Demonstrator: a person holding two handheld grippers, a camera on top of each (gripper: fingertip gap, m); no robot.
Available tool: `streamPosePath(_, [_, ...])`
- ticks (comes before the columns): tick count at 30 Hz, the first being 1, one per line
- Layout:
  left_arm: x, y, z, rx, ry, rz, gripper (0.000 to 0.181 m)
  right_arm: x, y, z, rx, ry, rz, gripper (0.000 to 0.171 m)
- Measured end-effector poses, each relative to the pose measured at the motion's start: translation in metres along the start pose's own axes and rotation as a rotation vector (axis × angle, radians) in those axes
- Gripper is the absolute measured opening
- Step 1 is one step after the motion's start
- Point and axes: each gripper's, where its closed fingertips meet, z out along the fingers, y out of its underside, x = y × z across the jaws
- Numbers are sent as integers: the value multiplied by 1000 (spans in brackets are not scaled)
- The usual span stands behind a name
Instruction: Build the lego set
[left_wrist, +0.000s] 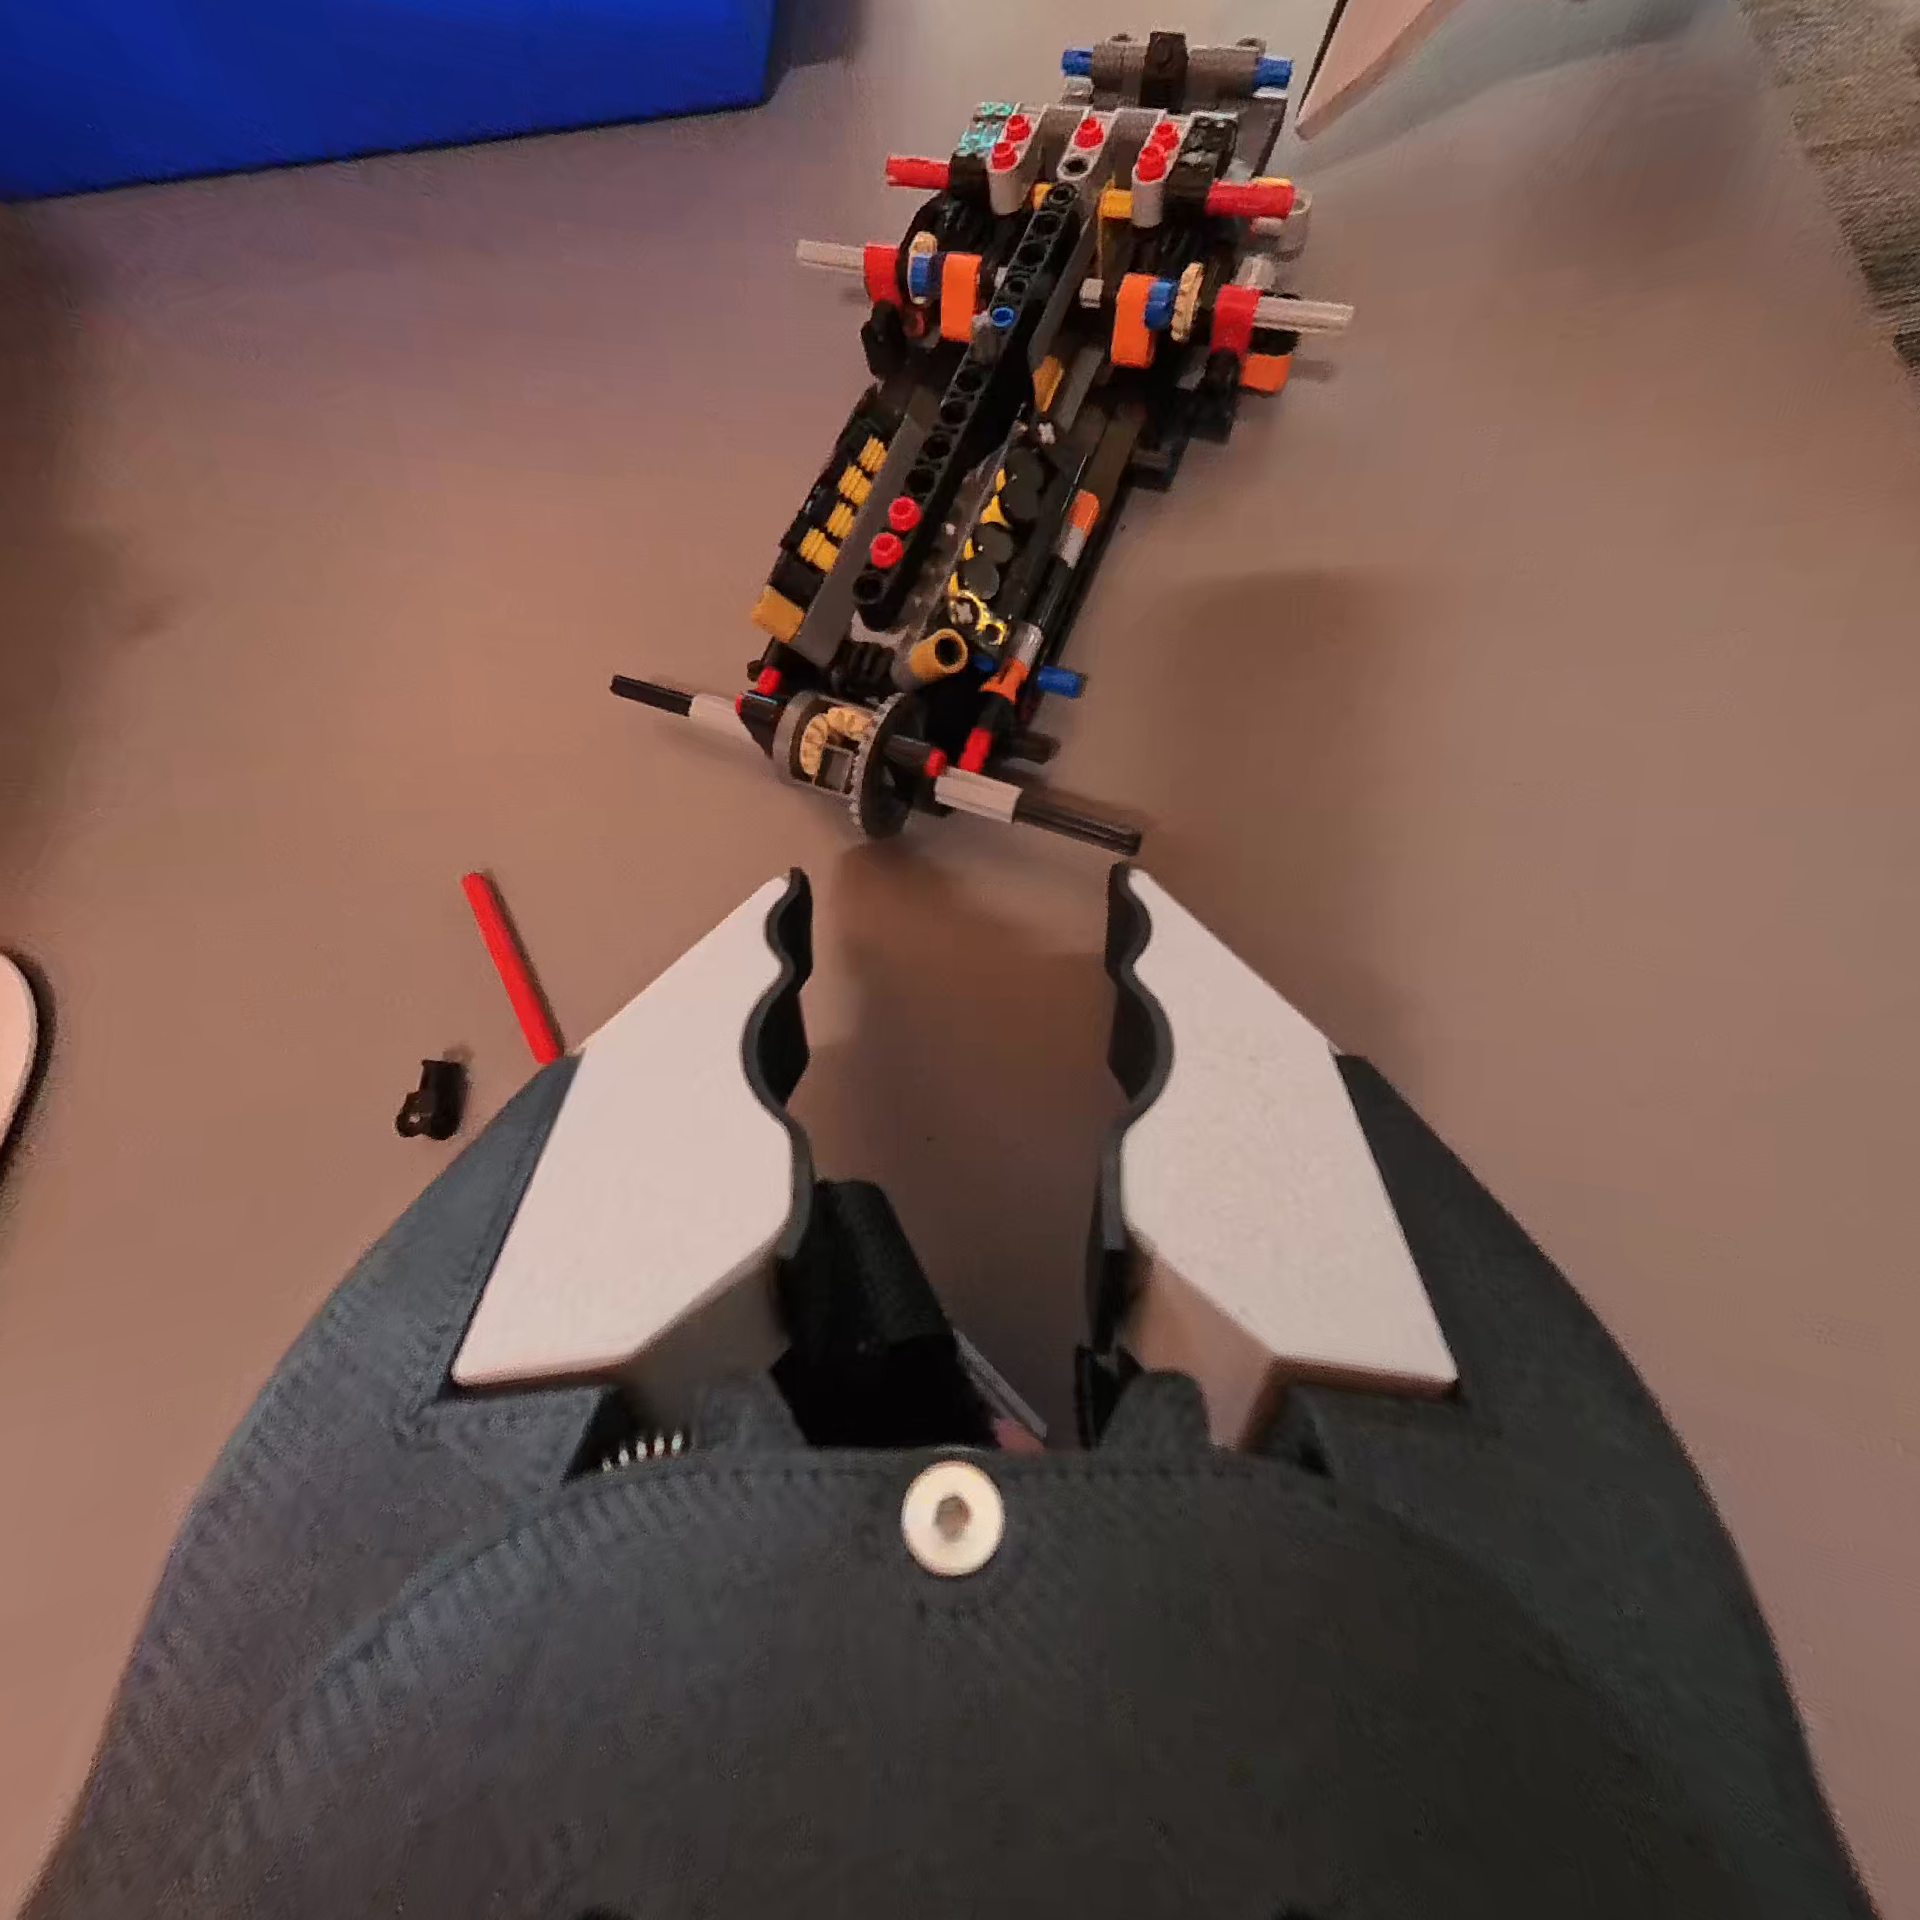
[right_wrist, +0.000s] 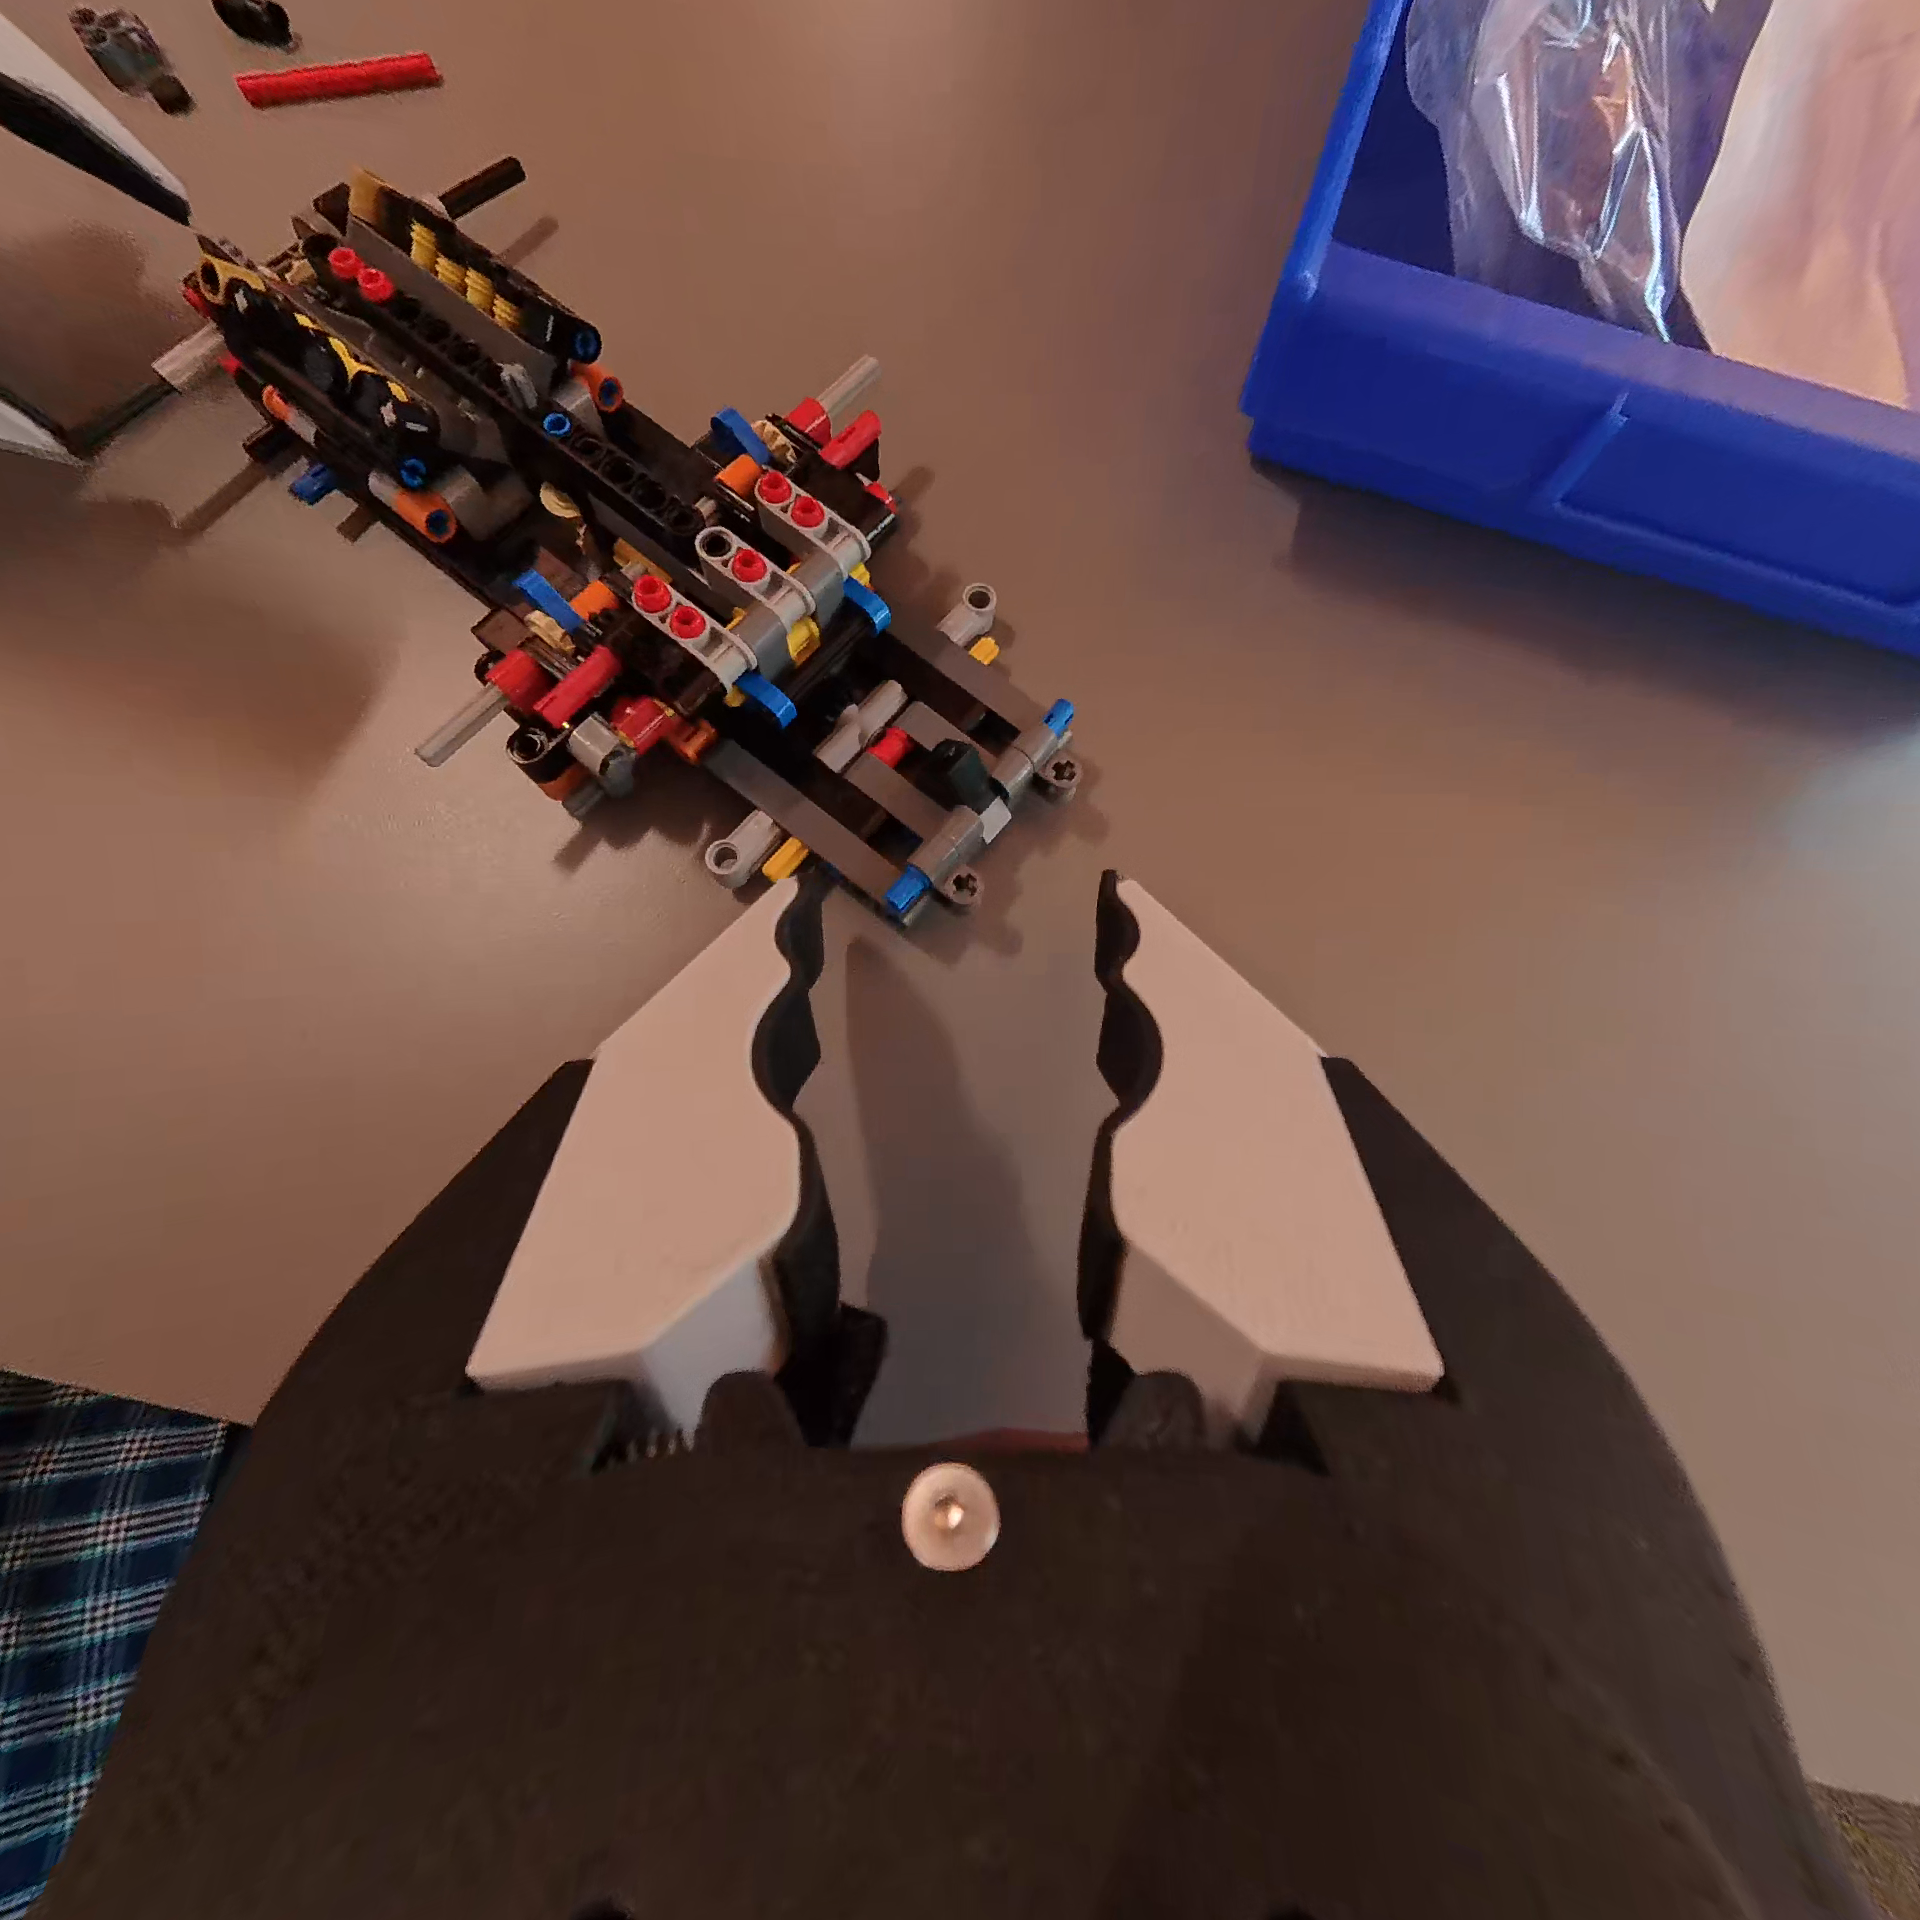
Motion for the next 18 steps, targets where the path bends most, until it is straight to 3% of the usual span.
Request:
streamPosePath(5, [0,0,9,-39,7,-1,55,-19,5,7,-39,-68,-22,48])
streamPosePath(8, [0,1,13,-60,32,7,53,-24,8,8,-50,-42,-36,58])
streamPosePath(18, [6,-3,12,-49,139,34,54,-29,13,0,-44,-10,4,60])
